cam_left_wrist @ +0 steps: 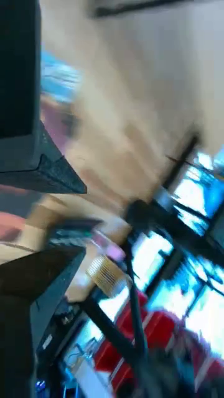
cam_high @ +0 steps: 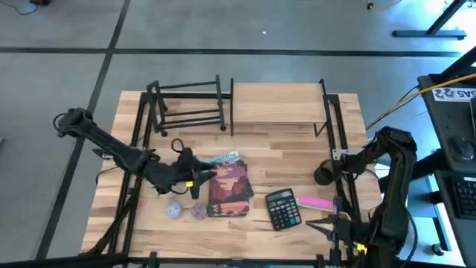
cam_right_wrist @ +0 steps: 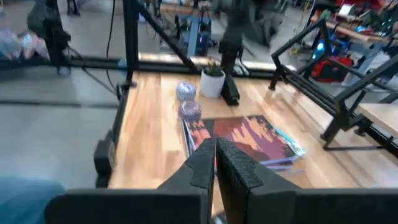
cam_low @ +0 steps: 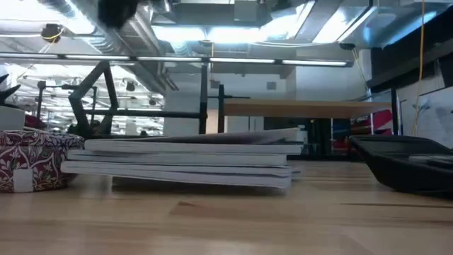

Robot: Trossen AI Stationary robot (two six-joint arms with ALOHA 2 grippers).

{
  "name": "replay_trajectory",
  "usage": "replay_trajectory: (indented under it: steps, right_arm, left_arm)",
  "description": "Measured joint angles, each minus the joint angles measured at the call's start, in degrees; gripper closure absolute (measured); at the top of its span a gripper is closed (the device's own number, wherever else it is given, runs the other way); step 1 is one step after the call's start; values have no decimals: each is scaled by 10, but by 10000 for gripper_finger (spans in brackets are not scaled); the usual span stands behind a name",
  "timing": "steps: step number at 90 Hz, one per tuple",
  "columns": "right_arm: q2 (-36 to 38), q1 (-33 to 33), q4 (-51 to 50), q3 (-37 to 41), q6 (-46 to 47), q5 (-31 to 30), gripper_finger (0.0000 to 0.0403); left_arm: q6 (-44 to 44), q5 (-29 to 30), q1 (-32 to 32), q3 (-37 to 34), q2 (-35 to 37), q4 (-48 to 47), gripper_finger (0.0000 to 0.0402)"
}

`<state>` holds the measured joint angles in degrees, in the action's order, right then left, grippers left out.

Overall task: Stock shelves
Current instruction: Return to Home Position

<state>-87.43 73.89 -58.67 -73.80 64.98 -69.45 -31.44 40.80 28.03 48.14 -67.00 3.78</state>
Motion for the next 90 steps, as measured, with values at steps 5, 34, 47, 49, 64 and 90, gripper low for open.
replay_trajectory:
  steps: [5,34,47,49,64,90]
  right_arm:
    - [17,0,-37,0,20,12,402]
    - [127,0,-185,0,68,65,402]
    - [204,0,-191,2,57,115,402]
    - [218,-1,-187,4,48,126,402]
    - [329,-13,-159,29,19,210,402]
    - [533,-81,72,163,-168,258,402]
  left_arm:
    - [45,-2,0,21,9,-2,286]
    - [144,8,0,71,89,-6,325]
    - [135,19,0,72,120,-68,342]
    - [128,19,0,72,123,-83,344]
    - [16,16,0,72,141,-219,349]
    - [-101,-3,-3,67,151,-310,350]
